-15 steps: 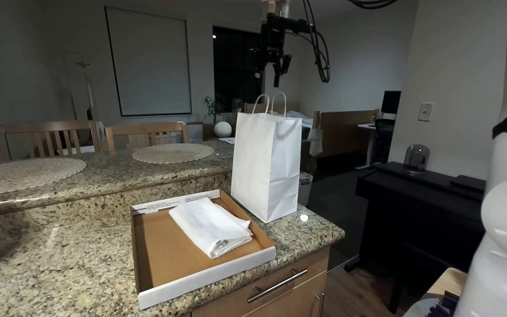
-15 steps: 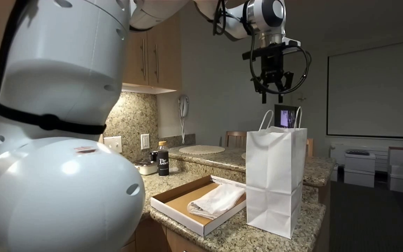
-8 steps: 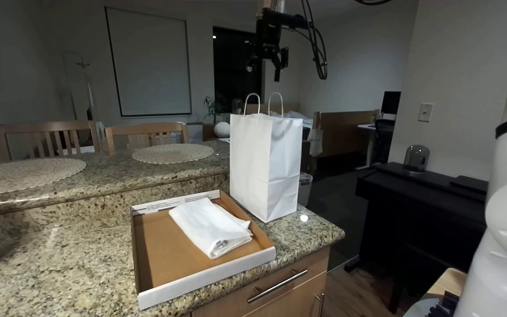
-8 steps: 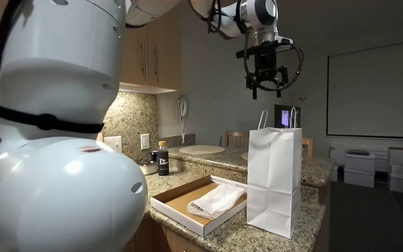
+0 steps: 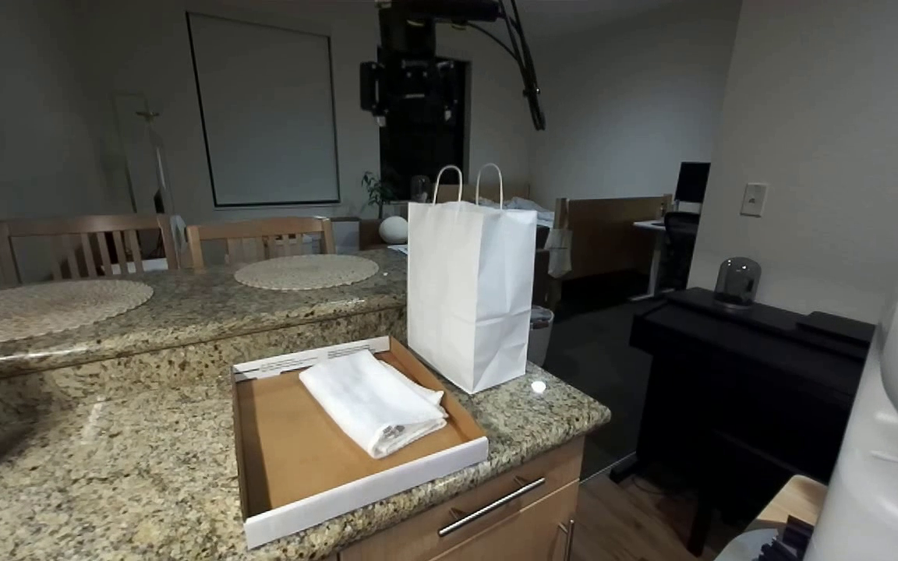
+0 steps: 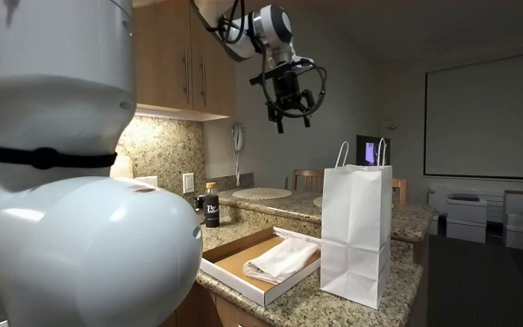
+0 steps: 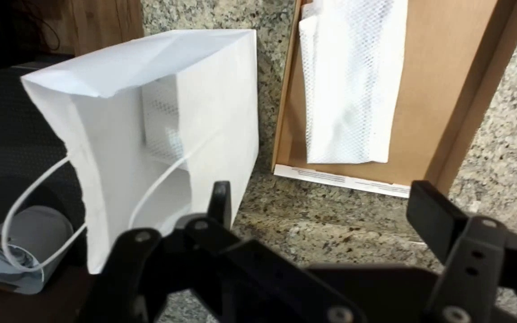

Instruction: Pick the cloths in the box and put them in the bag

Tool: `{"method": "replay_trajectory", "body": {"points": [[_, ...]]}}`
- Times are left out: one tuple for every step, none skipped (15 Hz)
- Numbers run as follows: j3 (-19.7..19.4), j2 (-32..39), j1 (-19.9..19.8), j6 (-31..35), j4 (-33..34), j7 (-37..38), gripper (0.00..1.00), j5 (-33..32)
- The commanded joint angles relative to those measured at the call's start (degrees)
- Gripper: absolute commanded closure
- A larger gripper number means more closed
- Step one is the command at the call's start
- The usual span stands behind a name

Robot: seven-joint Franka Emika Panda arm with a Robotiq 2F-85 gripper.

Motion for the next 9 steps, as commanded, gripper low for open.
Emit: {"method": "replay_trajectory", "body": {"points": [[4.9,-1.9,2.6,1.7,-4.3,6.0,0.0,-3.0],[6.1,-1.2,3.3,0.8,-3.9,6.7,0.0,-3.1],[6.7,-0.8,3.7,1.0,-4.1,7.5,0.0,-2.2],[7.4,-0.3,4.1,0.8,-3.8,8.2,0.0,-1.8],[7.6,-0.2,4.1,1.5,-4.1,8.6,0.0,-0.8],[7.8,0.1,4.3,1.7,-4.0,9.2,0.0,-0.2],[8.0,0.9,4.3,1.4,-3.4,11.0,0.0,0.3],[8.1,0.8,4.4,-0.1,-2.6,8.7,0.0,-1.1],[8.2,1.1,4.4,-0.1,-2.6,9.3,0.0,-0.9]]}}
